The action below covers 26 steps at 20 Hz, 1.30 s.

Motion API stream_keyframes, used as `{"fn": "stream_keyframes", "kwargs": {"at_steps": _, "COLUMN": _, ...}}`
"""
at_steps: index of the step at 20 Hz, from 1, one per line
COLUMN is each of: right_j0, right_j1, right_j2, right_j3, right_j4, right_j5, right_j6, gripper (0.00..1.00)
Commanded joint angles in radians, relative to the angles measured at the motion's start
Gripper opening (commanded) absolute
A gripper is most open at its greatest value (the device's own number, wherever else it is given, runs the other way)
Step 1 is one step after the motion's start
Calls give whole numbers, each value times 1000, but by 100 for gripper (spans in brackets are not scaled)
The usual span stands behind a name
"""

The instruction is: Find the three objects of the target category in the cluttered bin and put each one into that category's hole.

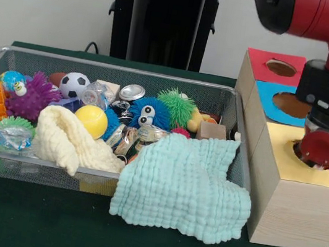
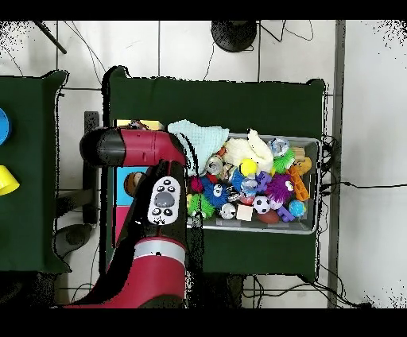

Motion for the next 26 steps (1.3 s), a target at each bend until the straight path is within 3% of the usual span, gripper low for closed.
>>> {"fn": "stream_keyframes", "kwargs": {"at_steps": 1, "right_j0": -71, "right_j1": 191, "right_j2": 85, "right_j3": -40, "right_j4": 16, "right_j5": -110, "right_j6": 276, "gripper": 0}}
{"fn": "stream_keyframes", "kwargs": {"at_steps": 5, "right_j0": -43, "right_j1": 253, "right_j2": 27, "right_j3": -109, "right_j4": 14, "right_j5": -113, "right_j6": 292, "gripper": 0}}
{"fn": "stream_keyframes", "kwargs": {"at_steps": 9, "right_j0": -22, "right_j1": 202, "right_j2": -13, "right_j3": -62, "right_j4": 26, "right_j5": -70, "right_j6": 355, "gripper": 0}}
{"fn": "stream_keyframes", "kwargs": {"at_steps": 13, "right_j0": -7, "right_j1": 79, "right_j2": -26, "right_j3": 44, "right_j4": 55, "right_j5": 8, "right_j6": 410, "gripper": 0}}
{"fn": "stream_keyframes", "kwargs": {"at_steps": 17, "right_j0": 2, "right_j1": -154, "right_j2": -10, "right_j3": 146, "right_j4": 80, "right_j5": 171, "right_j6": 377, "gripper": 0}}
{"fn": "stream_keyframes", "kwargs": {"at_steps": 19, "right_j0": -5, "right_j1": -227, "right_j2": 12, "right_j3": 161, "right_j4": 99, "right_j5": 233, "right_j6": 365, "gripper": 0}}
{"fn": "stream_keyframes", "kwargs": {"at_steps": 21, "right_j0": -12, "right_j1": -274, "right_j2": 28, "right_j3": 163, "right_j4": 134, "right_j5": 230, "right_j6": 396, "gripper": 0}}
{"fn": "stream_keyframes", "kwargs": {"at_steps": 24, "right_j0": 5, "right_j1": -286, "right_j2": -9, "right_j3": 104, "right_j4": 110, "right_j5": 228, "right_j6": 390, "gripper": 0}}
{"fn": "stream_keyframes", "kwargs": {"at_steps": 26, "right_j0": -7, "right_j1": -298, "right_j2": 9, "right_j3": 95, "right_j4": 121, "right_j5": 249, "right_j6": 386, "gripper": 0}}
